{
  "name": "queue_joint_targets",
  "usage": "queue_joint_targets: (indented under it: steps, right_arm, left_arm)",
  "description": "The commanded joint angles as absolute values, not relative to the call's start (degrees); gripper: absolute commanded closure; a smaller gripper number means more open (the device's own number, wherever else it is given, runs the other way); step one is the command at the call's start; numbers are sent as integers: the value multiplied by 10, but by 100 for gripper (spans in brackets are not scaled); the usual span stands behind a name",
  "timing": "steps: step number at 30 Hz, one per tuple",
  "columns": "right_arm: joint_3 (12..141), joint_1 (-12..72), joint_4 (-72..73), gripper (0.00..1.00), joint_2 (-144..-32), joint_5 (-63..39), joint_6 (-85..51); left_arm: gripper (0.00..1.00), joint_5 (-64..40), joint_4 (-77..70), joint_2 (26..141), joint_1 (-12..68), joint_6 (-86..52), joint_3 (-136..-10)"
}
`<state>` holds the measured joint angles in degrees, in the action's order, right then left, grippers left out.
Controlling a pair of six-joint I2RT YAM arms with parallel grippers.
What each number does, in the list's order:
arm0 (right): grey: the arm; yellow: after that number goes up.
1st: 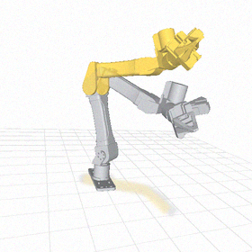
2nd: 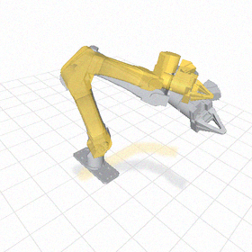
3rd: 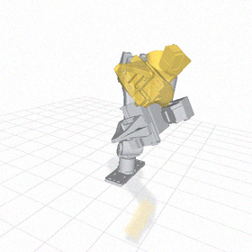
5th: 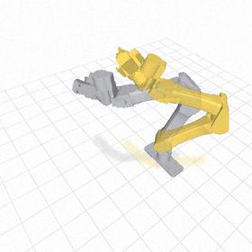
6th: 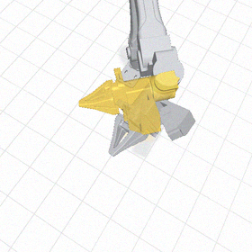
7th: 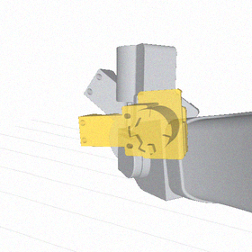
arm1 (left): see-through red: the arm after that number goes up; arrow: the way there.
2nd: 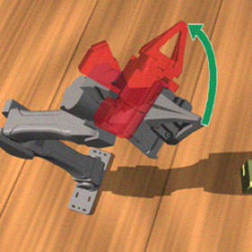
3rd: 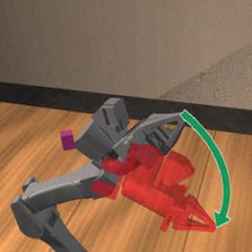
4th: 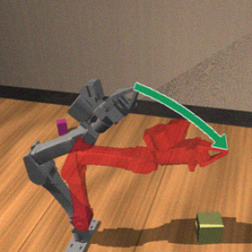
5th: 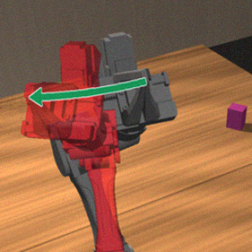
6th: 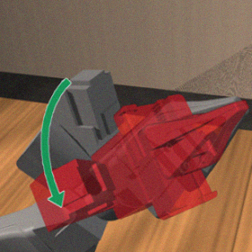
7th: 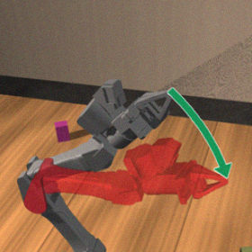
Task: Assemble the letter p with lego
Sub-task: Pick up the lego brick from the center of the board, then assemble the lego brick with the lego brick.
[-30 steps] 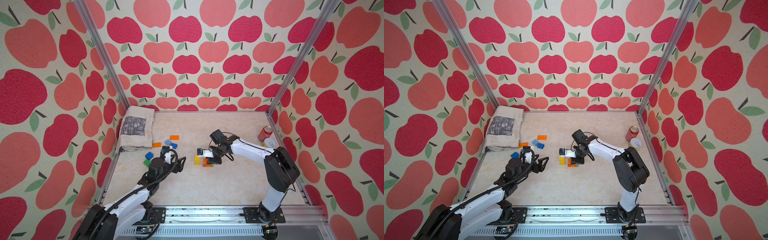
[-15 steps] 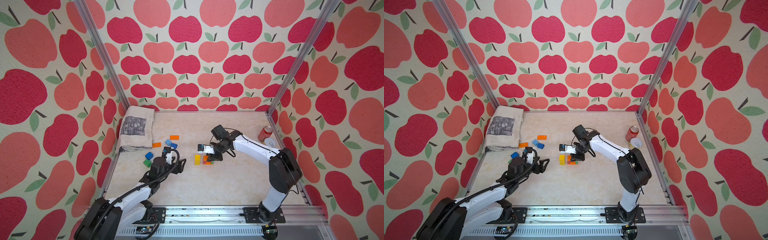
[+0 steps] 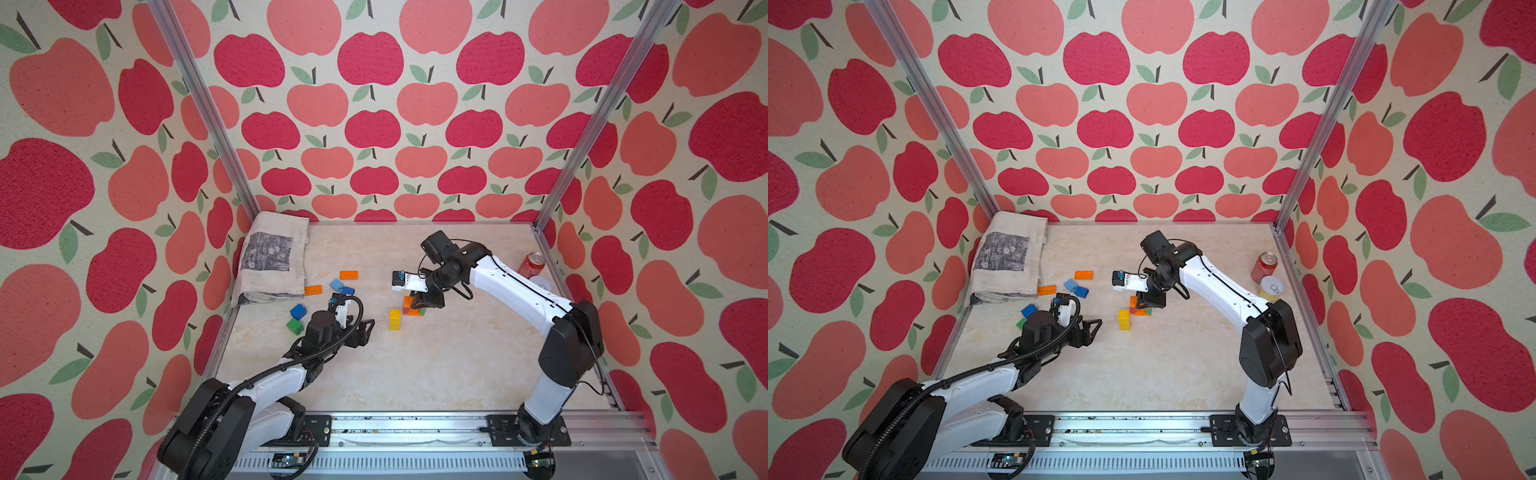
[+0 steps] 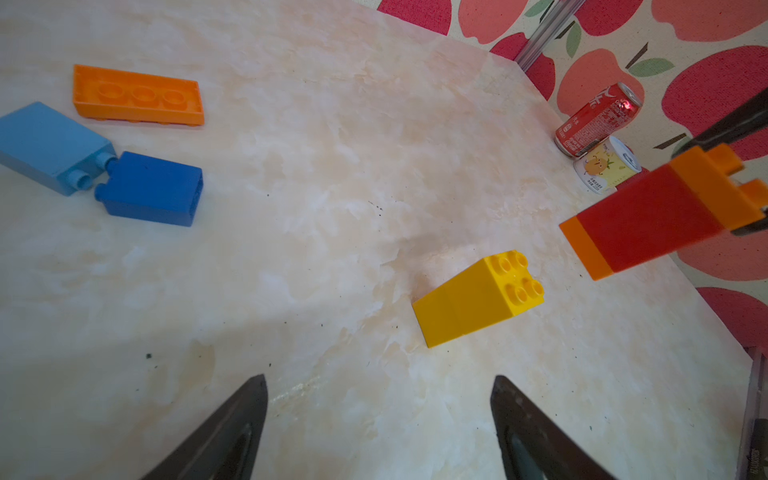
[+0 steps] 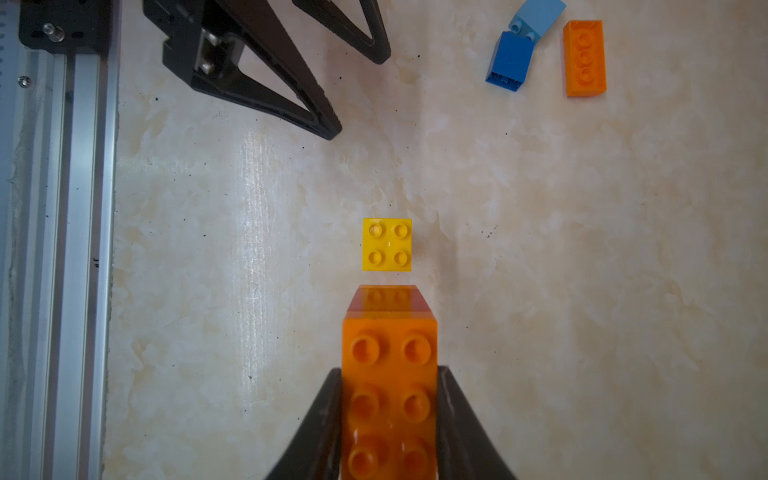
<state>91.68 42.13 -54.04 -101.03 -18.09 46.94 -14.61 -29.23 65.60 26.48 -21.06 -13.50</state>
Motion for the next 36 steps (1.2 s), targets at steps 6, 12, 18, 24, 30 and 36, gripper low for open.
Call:
queue_joint_targets:
  steps: [6, 12, 18, 24, 30, 36]
  right_arm:
    - [1019, 455, -606, 84, -1082, -147, 432]
    - [1042, 467, -614, 84, -1103, -145, 432]
    - [1036, 469, -591, 84, -1109, -130, 427]
    - [1026, 471, -576, 84, -1111, -133, 421]
    - [1027, 475, -576, 84, -1116, -138, 418]
    - [1025, 476, -582, 84, -1120, -140, 415]
  left_arm:
    - [14, -161, -308, 665, 262, -207, -147]
    - [14, -158, -308, 663, 262, -206, -144]
    - [14, -158, -303, 666, 261, -205, -148]
    - [14, -158, -305, 669, 262, -205, -147]
    - [14, -159, -303, 672, 262, -205, -149]
    - [14, -158, -302, 669, 262, -206, -147]
